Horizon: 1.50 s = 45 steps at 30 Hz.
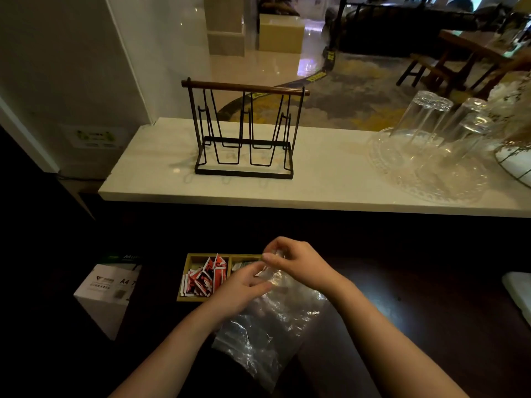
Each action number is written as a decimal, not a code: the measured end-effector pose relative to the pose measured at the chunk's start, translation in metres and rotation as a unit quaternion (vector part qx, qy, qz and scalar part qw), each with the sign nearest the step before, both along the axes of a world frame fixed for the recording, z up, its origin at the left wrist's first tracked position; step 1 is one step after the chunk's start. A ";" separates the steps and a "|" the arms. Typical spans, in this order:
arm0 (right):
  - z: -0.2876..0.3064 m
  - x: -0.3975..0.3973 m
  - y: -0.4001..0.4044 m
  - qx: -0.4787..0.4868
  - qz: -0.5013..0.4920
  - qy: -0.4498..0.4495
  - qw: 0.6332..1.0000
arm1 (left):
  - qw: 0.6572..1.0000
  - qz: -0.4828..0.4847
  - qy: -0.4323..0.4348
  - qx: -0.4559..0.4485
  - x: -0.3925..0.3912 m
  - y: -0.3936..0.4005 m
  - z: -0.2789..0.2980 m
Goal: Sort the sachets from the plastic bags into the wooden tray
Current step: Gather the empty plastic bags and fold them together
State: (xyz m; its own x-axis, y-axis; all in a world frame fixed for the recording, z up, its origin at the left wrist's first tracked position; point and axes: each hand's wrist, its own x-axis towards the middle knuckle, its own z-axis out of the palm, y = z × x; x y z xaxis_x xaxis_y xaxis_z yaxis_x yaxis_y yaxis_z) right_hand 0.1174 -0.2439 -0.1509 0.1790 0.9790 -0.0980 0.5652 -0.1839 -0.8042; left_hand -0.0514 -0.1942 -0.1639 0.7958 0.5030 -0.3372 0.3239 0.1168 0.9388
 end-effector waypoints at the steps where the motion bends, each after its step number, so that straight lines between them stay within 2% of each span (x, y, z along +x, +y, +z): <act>1: -0.001 -0.002 0.000 0.012 -0.010 -0.027 1.000 | 1.000 -0.007 -0.003 -0.001 0.001 -0.001 0.003; 6: -0.006 0.001 0.000 0.101 -0.099 -0.044 0.989 | 0.998 -0.018 0.050 0.030 0.003 -0.004 0.003; 8: -0.005 0.004 -0.002 0.098 -0.127 -0.029 0.987 | 0.996 -0.034 0.057 0.054 0.005 -0.005 0.000; 11: -0.002 0.011 -0.005 0.021 -0.126 0.053 0.990 | 0.996 -0.019 0.060 0.069 0.008 -0.007 0.000; 14: 0.004 0.027 -0.014 -0.084 -0.086 0.086 0.989 | 0.995 0.019 0.064 0.070 0.005 -0.004 -0.002; 17: 0.003 0.043 -0.028 -0.090 -0.073 0.166 0.979 | 0.994 0.073 0.058 0.060 0.002 0.006 -0.007; 18: -0.003 0.048 -0.033 -0.059 -0.092 0.238 0.965 | 0.992 0.095 0.053 0.060 0.002 0.009 -0.008; 19: -0.009 0.052 -0.037 -0.026 -0.115 0.348 0.930 | 0.991 0.117 0.044 0.056 0.001 0.012 -0.008; 21: -0.021 0.052 -0.043 0.006 -0.125 0.559 0.820 | 0.988 0.148 0.024 0.042 0.002 0.013 -0.008; 22: -0.026 0.045 -0.046 -0.008 -0.113 0.602 0.790 | 0.987 0.155 0.017 0.036 0.004 0.012 -0.007; 23: -0.029 0.035 -0.050 -0.035 -0.102 0.600 0.793 | 0.987 0.160 0.010 0.029 0.005 0.011 -0.008; 26: -0.037 0.008 -0.056 -0.098 -0.094 0.534 0.834 | 0.983 0.176 -0.013 0.041 0.012 0.008 -0.011; 28: -0.039 0.001 -0.055 -0.105 -0.118 0.508 0.847 | 0.979 0.197 -0.028 0.047 0.013 0.007 -0.010; 30: -0.040 0.001 -0.052 -0.082 -0.176 0.456 0.869 | 0.982 0.186 -0.033 0.025 0.012 0.007 -0.010; 33: -0.038 0.005 -0.048 -0.030 -0.231 0.382 0.894 | 0.990 0.132 0.014 -0.045 0.008 0.007 -0.010; 35: -0.036 0.010 -0.047 -0.017 -0.218 0.382 0.898 | 0.991 0.120 0.022 -0.059 0.009 0.007 -0.008; 38: -0.030 0.016 -0.048 -0.009 -0.184 0.397 0.899 | 0.980 0.163 -0.030 -0.110 0.009 0.007 -0.002; 42: -0.028 0.019 -0.048 0.033 -0.147 0.453 0.879 | 0.964 0.181 -0.072 -0.181 0.005 0.006 0.004; 43: -0.029 0.019 -0.048 0.047 -0.139 0.433 0.889 | 0.960 0.185 -0.073 -0.199 0.003 0.006 0.005; 45: -0.034 0.020 -0.048 0.064 -0.137 0.323 0.934 | 0.952 0.172 -0.060 -0.246 0.001 0.009 0.003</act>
State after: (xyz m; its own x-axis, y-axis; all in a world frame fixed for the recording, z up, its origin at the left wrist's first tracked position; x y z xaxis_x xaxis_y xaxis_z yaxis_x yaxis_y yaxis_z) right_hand 0.1373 -0.2918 -0.1850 0.3678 0.9165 -0.1573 -0.0994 -0.1294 -0.9866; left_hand -0.0505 -0.1854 -0.1609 0.6599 0.5456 -0.5165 0.0808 0.6319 0.7708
